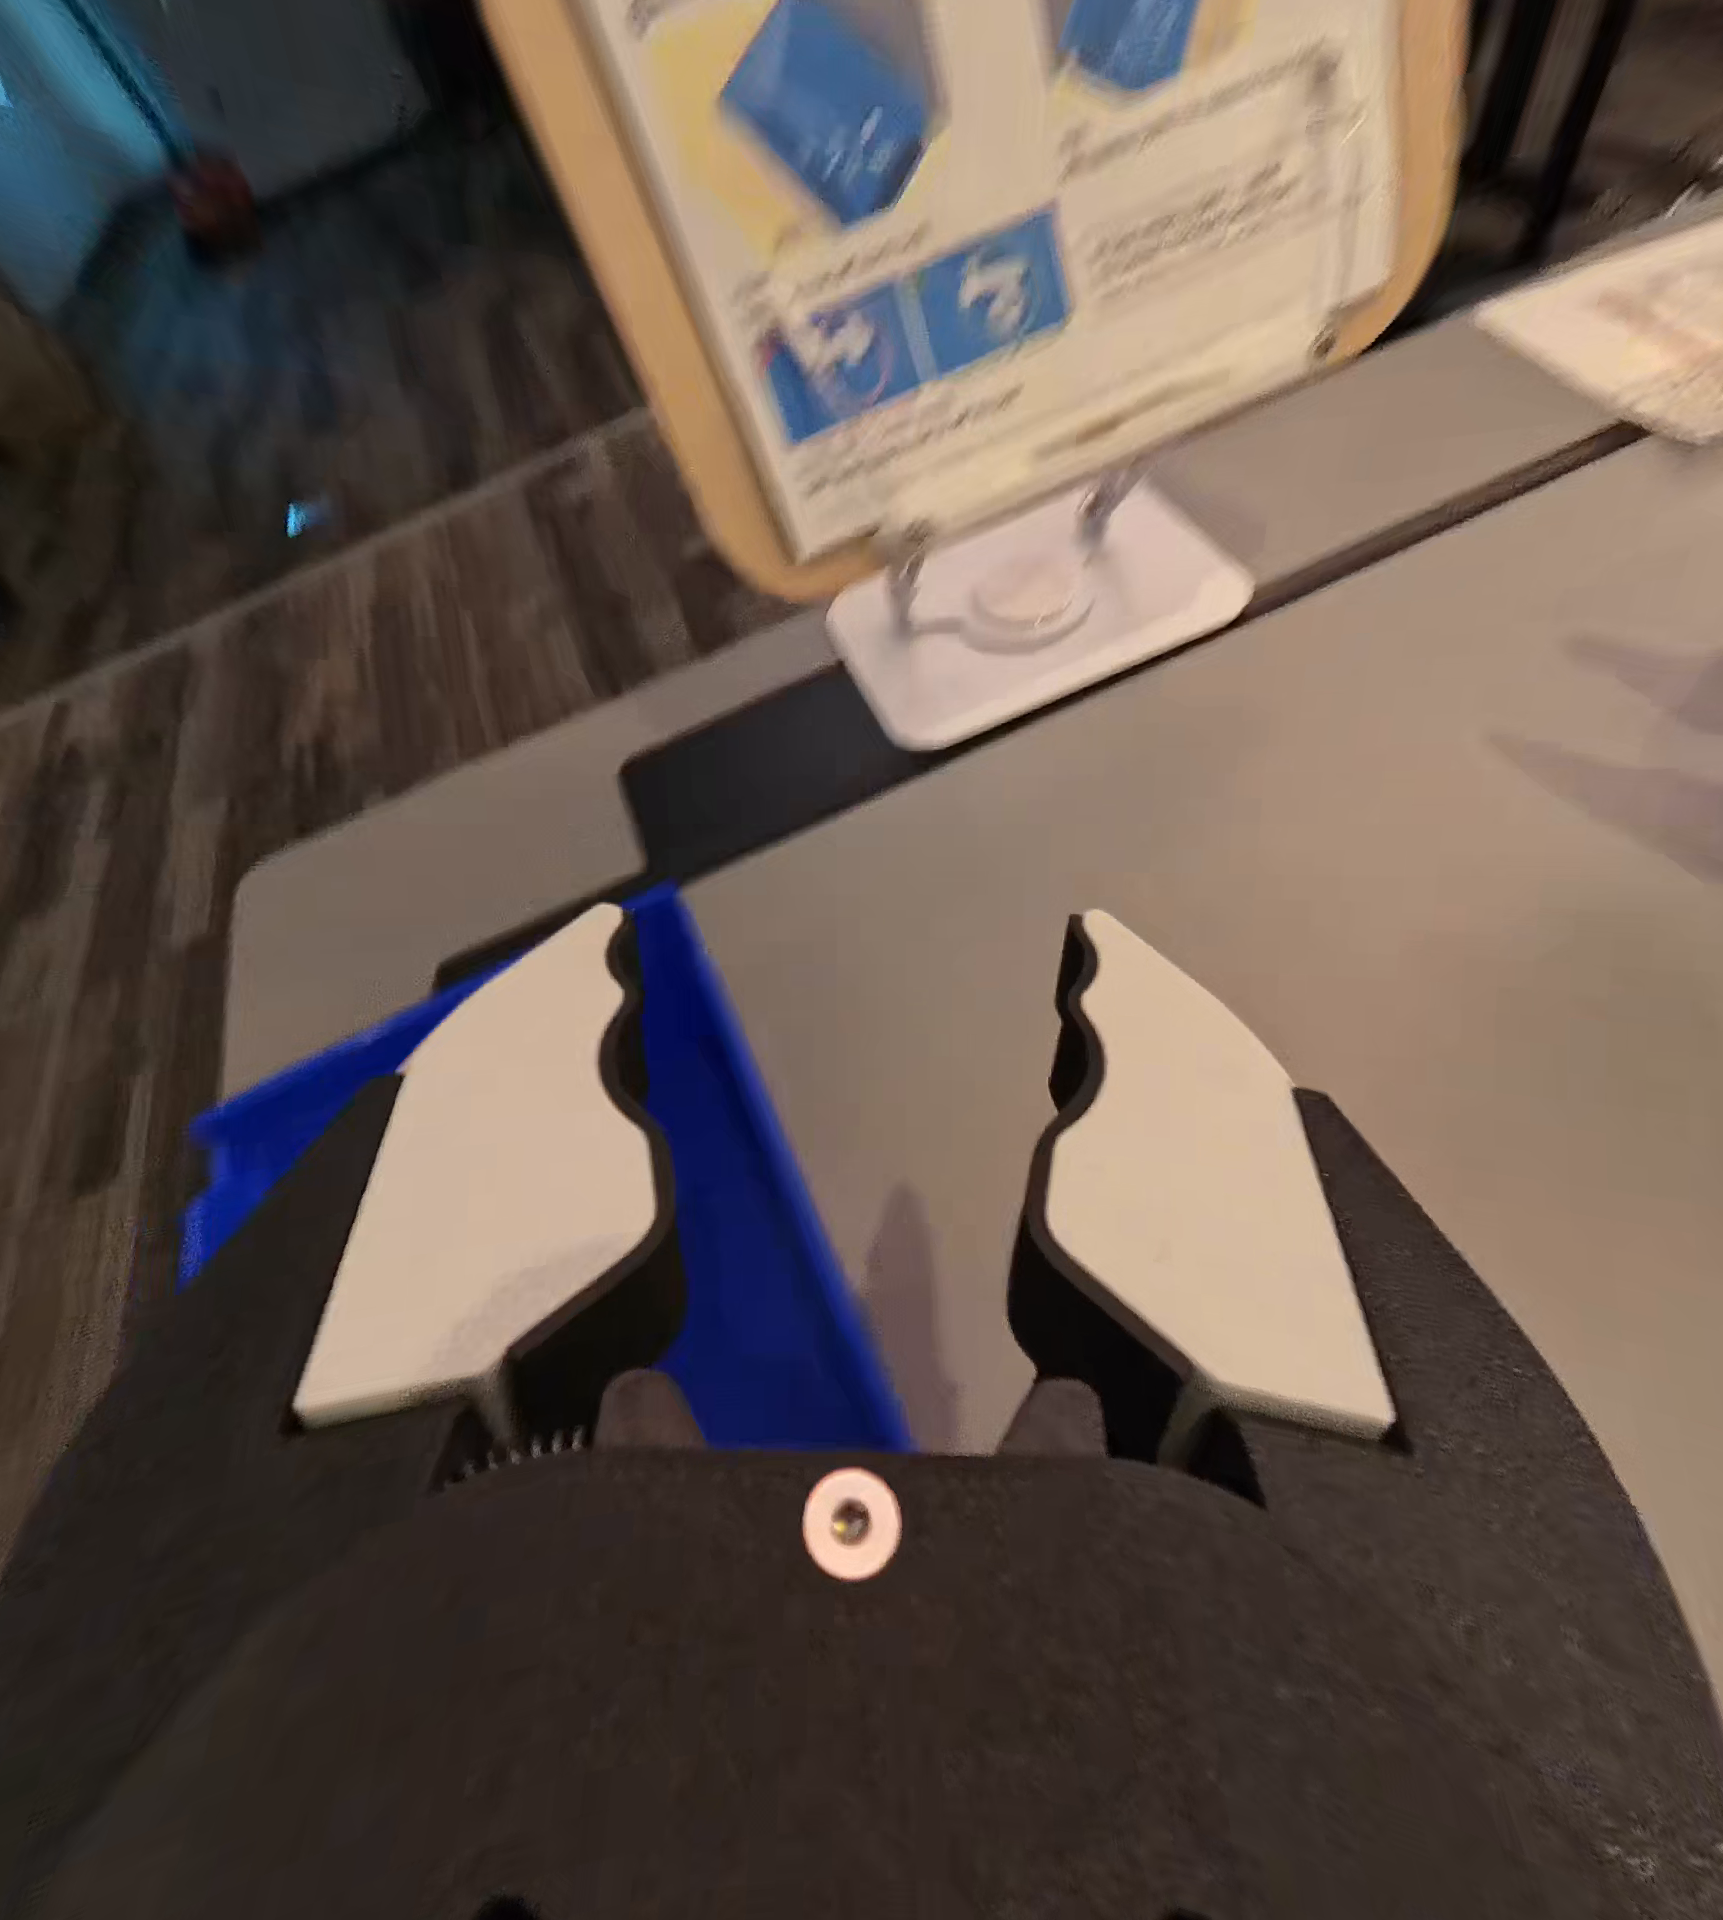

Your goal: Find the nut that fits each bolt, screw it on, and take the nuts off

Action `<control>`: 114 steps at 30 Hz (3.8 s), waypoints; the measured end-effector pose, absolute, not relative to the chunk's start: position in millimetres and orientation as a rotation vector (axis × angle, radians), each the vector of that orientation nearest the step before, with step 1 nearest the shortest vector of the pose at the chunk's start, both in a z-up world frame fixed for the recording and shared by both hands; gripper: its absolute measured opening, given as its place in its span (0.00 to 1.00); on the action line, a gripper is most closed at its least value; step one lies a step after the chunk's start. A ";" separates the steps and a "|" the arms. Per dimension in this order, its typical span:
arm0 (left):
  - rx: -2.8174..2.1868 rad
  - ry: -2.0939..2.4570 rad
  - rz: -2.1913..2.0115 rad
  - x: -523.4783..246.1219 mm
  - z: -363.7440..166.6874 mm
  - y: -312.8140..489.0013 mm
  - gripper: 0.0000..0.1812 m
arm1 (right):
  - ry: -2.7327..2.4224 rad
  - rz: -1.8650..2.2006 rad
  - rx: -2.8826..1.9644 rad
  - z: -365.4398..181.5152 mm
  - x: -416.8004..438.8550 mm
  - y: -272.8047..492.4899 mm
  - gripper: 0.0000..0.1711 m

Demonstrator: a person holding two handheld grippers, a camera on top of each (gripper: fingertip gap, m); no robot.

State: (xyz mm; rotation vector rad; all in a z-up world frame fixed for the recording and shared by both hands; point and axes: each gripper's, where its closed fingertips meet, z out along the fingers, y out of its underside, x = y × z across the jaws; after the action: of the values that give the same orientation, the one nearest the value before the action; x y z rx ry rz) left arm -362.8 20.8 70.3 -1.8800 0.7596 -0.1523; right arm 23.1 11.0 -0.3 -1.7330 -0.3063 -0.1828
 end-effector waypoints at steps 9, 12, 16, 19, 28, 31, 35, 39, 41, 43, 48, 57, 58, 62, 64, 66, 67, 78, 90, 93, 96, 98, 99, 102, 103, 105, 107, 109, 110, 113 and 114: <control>-2.367 0.516 -0.030 -532.8 -5.4 15.7 0.18 | -0.289 -0.153 -1.788 -13.1 35.0 13.9 0.39; -2.501 0.436 -0.025 -557.4 -35.5 16.3 0.12 | -0.290 -0.152 -1.796 -15.4 36.9 14.0 0.39; -2.642 0.430 -0.127 -556.7 -67.0 13.8 0.07 | -0.289 -0.156 -1.802 -18.2 38.2 14.3 0.39; -2.737 0.456 -0.091 -556.8 -86.6 13.7 0.08 | -0.297 -0.155 -1.805 -20.3 37.4 14.9 0.40; -2.868 0.442 0.125 -567.6 -119.2 25.9 0.08 | -0.307 -0.144 -1.820 -25.3 36.7 16.2 0.40; -2.880 0.435 0.126 -569.6 -124.4 27.8 0.08 | -0.306 -0.142 -1.819 -25.1 37.1 16.0 0.40; -2.910 0.443 0.096 -571.7 -131.0 24.7 0.07 | -0.309 -0.137 -1.819 -25.4 36.3 16.0 0.40; -2.929 0.455 0.079 -574.8 -135.1 22.9 0.05 | -0.320 -0.141 -1.822 -26.4 34.9 16.1 0.40; -2.924 0.463 0.063 -573.9 -135.0 23.7 0.05 | -0.321 -0.142 -1.823 -27.0 34.7 16.2 0.41; -2.923 0.463 0.049 -573.5 -134.9 23.5 0.05 | -0.322 -0.142 -1.825 -27.4 34.6 16.3 0.41; -2.913 0.478 0.018 -568.8 -132.2 23.3 0.07 | -0.327 -0.137 -1.829 -28.6 34.4 16.5 0.41; -2.924 0.495 0.069 -570.5 -134.6 25.7 0.09 | -0.338 -0.130 -1.833 -30.0 32.0 16.4 0.40; -2.929 0.498 0.080 -571.3 -134.8 25.3 0.09 | -0.339 -0.131 -1.832 -30.0 31.7 16.4 0.40; -2.951 0.516 0.150 -576.8 -139.6 25.1 0.11 | -0.353 -0.127 -1.838 -32.1 28.8 16.5 0.40; -2.953 0.536 0.157 -575.6 -141.3 25.6 0.11 | -0.357 -0.130 -1.839 -32.7 27.7 16.6 0.40; -2.952 0.542 0.151 -574.2 -143.1 27.0 0.11 | -0.361 -0.133 -1.839 -32.5 26.8 16.5 0.40; -2.952 0.540 0.154 -574.5 -143.3 27.4 0.10 | -0.361 -0.135 -1.838 -32.1 26.8 16.4 0.40; -2.984 0.556 0.135 -572.7 -143.7 20.5 0.08 | -0.362 -0.134 -1.840 -32.5 26.1 16.6 0.40; -3.040 0.616 0.035 -563.4 -143.1 3.8 0.08 | -0.362 -0.137 -1.838 -32.1 27.3 17.0 0.40; -3.062 0.661 -0.010 -555.9 -143.9 -3.1 0.08 | -0.364 -0.144 -1.841 -32.9 27.8 17.5 0.40; -3.052 0.623 0.037 -558.0 -144.2 2.9 0.08 | -0.365 -0.143 -1.840 -32.7 27.8 17.5 0.40; -3.049 0.578 0.026 -557.9 -144.5 6.5 0.08 | -0.365 -0.147 -1.840 -32.3 28.0 17.4 0.40; -3.048 0.576 0.022 -557.8 -144.6 6.5 0.08 | -0.365 -0.147 -1.839 -32.1 27.8 17.3 0.40; -3.043 0.590 0.017 -557.4 -145.4 6.4 0.09 | -0.368 -0.149 -1.840 -32.2 27.7 17.4 0.40; -3.046 0.586 0.013 -557.3 -146.1 6.4 0.09 | -0.367 -0.153 -1.841 -32.7 28.1 17.5 0.40; -3.051 0.579 0.005 -557.2 -148.1 6.7 0.09 | -0.370 -0.153 -1.844 -33.8 28.1 17.8 0.40; -3.060 0.565 -0.008 -557.2 -151.0 6.6 0.09 | -0.371 -0.153 -1.848 -34.8 28.2 17.9 0.40; -3.064 0.542 -0.020 -557.3 -151.8 6.9 0.09 | -0.371 -0.162 -1.849 -34.6 29.2 17.4 0.40; -3.063 0.531 -0.025 -557.1 -151.6 7.4 0.09 | -0.371 -0.166 -1.846 -33.8 29.7 17.2 0.40; -3.063 0.501 -0.023 -557.8 -152.0 9.0 0.08 | -0.368 -0.159 -1.843 -32.3 29.0 16.6 0.40; -3.065 0.493 -0.022 -558.2 -152.1 9.3 0.07 | -0.370 -0.159 -1.842 -32.0 28.8 16.4 0.40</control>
State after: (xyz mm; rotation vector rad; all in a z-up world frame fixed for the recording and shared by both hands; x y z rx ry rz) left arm -558.2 9.3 -152.1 -3.0649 0.4929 -0.0216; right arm 28.8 16.4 -32.0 -1.8424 -0.3699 -0.1594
